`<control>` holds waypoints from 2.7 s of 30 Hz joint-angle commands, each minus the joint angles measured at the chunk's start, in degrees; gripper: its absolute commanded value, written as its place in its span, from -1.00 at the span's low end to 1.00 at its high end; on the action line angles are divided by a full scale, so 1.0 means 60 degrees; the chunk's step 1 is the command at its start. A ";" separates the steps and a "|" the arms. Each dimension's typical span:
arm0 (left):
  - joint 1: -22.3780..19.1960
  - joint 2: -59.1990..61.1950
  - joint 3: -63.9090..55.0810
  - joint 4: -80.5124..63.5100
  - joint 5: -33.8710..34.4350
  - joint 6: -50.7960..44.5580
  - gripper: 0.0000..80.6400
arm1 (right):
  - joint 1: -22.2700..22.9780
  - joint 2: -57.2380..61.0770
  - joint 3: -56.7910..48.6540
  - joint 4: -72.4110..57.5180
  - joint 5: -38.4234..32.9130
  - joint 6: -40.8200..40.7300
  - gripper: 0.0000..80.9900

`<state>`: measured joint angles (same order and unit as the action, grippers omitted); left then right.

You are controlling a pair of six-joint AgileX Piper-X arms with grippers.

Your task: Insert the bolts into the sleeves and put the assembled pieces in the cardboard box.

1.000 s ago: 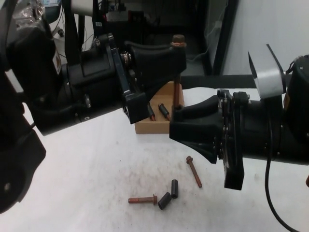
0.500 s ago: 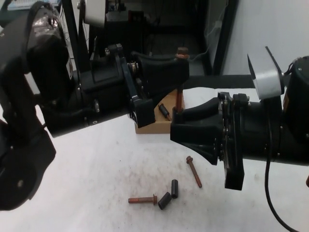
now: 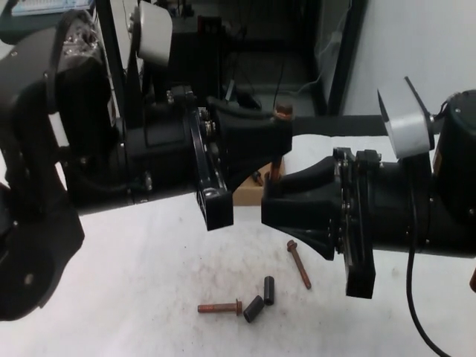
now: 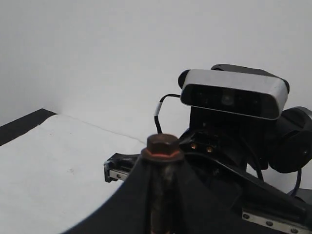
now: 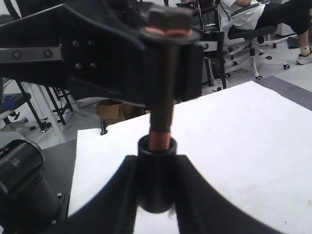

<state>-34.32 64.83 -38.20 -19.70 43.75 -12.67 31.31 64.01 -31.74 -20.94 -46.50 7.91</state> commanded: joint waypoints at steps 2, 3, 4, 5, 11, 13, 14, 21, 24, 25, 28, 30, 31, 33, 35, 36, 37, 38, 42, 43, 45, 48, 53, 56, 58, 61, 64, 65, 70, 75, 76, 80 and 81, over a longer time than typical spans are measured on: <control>0.0049 -0.0041 0.0006 0.0394 0.0227 0.0145 -1.00 | 0.0016 -0.0125 -0.0137 -0.0416 -0.0109 0.0002 -0.98; 0.0098 -0.0067 0.0006 0.0394 0.0321 0.0186 -1.00 | 0.0016 -0.0125 -0.0137 -0.0416 -0.0109 0.0002 -0.98; 0.0152 -0.0091 0.0006 0.0394 0.0454 0.0186 -0.99 | 0.0016 -0.0125 -0.0137 -0.0416 -0.0109 0.0002 -0.98; 0.0245 -0.0129 0.0006 0.0394 0.0586 0.0184 -0.94 | 0.0016 -0.0125 -0.0137 -0.0416 -0.0109 0.0002 -0.98; 0.0932 -0.0419 0.0006 0.0394 0.1483 -0.0392 -0.11 | 0.0016 -0.0125 -0.0137 -0.0416 -0.0109 0.0002 -0.98; 0.1087 -0.0541 0.0006 0.0394 0.1554 -0.0631 0.12 | 0.0016 -0.0125 -0.0137 -0.0416 -0.0109 0.0002 -0.98; 0.1154 -0.0609 0.0006 0.0394 0.1550 -0.0719 0.19 | 0.0016 -0.0125 -0.0137 -0.0416 -0.0109 0.0002 -0.98; 0.1251 -0.1075 -0.0031 0.0394 0.1586 -0.0748 0.20 | 0.0016 -0.0125 -0.0137 -0.0416 -0.0109 0.0002 -0.98; 0.1251 -0.1269 -0.0166 0.0394 0.1165 -0.0748 0.20 | 0.0016 -0.0125 -0.0137 -0.0397 -0.0060 0.0053 -0.98; 0.1251 -0.1355 -0.0206 0.0394 0.0845 -0.0748 0.20 | 0.0016 -0.0125 -0.0137 -0.0397 0.0146 0.0359 -0.98; 0.1251 -0.1634 -0.0254 0.0381 -0.1127 -0.0656 0.20 | -0.0003 -0.0125 -0.0263 -0.0206 0.1953 0.2309 -0.98; 0.1251 -0.1731 -0.0254 0.0406 -0.2370 -0.0334 0.08 | -0.0003 -0.0095 -0.0548 0.0363 0.3116 0.2669 -0.98; 0.1251 -0.1727 -0.0254 0.0482 -0.2678 -0.0110 -0.01 | -0.0003 -0.0046 -0.0778 0.0748 0.3510 0.2547 -0.98; 0.1251 -0.1727 -0.0254 0.0970 -0.3255 0.0436 -0.32 | -0.0003 0.0159 -0.1422 0.1568 0.3722 0.2005 -0.98; 0.1251 -0.1727 -0.0254 0.1819 -0.3588 0.0808 -0.68 | -0.0003 0.0624 -0.2328 0.3104 0.3813 0.1125 -0.98; 0.1251 -0.1727 -0.0254 0.2410 -0.3754 0.0936 -0.85 | -0.0003 0.0955 -0.2743 0.3808 0.3957 0.0833 -0.98; 0.1251 -0.1727 -0.0254 0.2916 -0.3899 0.1031 -0.99 | -0.0003 0.1342 -0.3267 0.4672 0.4237 0.0582 -0.98; 0.1251 -0.1727 -0.0254 0.3552 -0.4061 0.1099 -1.00 | -0.0031 0.1757 -0.3795 0.5398 0.4566 0.0389 -0.98; 0.1251 -0.1727 -0.0254 0.5833 -0.4601 0.1103 -1.00 | -0.0223 0.3472 -0.5589 0.6953 0.5182 0.0240 -0.98; 0.1251 -0.1727 -0.0254 0.6267 -0.4670 0.1103 -1.00 | -0.0297 0.3955 -0.6108 0.7217 0.5349 0.0240 -0.98; 0.1251 -0.1727 -0.0254 0.6872 -0.4718 0.1103 -1.00 | -0.0482 0.4870 -0.7203 0.7808 0.5712 0.0240 -0.98; 0.1251 -0.1727 -0.0254 0.7443 -0.4715 0.1103 -1.00 | -0.0869 0.6368 -0.8782 0.8728 0.6001 0.0240 -0.98; 0.1251 -0.1727 -0.0196 0.7680 -0.4715 0.1103 -1.00 | -0.1335 0.8475 -1.1359 1.0165 0.6056 0.0240 -0.98; 0.1251 -0.1727 -0.0100 0.7680 -0.4751 0.1112 -1.00 | -0.1427 0.9493 -1.2706 1.0895 0.6085 0.0240 -0.98; 0.1251 -0.1727 -0.0033 0.7680 -0.4760 0.1278 -1.00 | -0.1427 0.9974 -1.3304 1.1118 0.6115 0.0240 -0.98; 0.1251 -0.1727 0.0073 0.7680 -0.4779 0.1568 -1.00 | -0.1427 1.0538 -1.3989 1.1234 0.6112 0.0240 -0.98; 0.1251 -0.1727 0.0174 0.7680 -0.4773 0.1682 -1.00 | -0.1427 1.0949 -1.4380 1.1232 0.6112 0.0240 -0.98; 0.1251 -0.1727 0.0196 0.7680 -0.4773 0.1680 -1.00 | -0.1427 1.1063 -1.4465 1.1232 0.6112 0.0240 -0.98; 0.1251 -0.1727 0.0290 0.7680 -0.4773 0.1680 -1.00 | -0.1427 1.1410 -1.4477 1.1165 0.6275 0.0240 -0.98; 0.1251 -0.1727 0.0368 0.7874 -0.4773 0.1680 -1.00 | -0.1427 1.1687 -1.4477 1.0991 0.6278 0.0240 -0.98; 0.1251 -0.1727 0.0368 0.7927 -0.4773 0.1680 -1.00 | -0.1427 1.1714 -1.4477 1.0936 0.6278 0.0240 -0.99; 0.1251 -0.1727 0.0368 0.8133 -0.4773 0.1680 -1.00 | -0.1427 1.1718 -1.4477 1.0713 0.6278 0.0240 -0.71; 0.1251 -0.1727 0.0368 0.8145 -0.4773 0.1680 -1.00 | -0.1427 1.1718 -1.4477 1.0652 0.6278 0.0240 -0.57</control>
<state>-26.88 54.90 -35.96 28.83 15.41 -2.58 22.84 135.09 -117.81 45.05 -8.96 9.51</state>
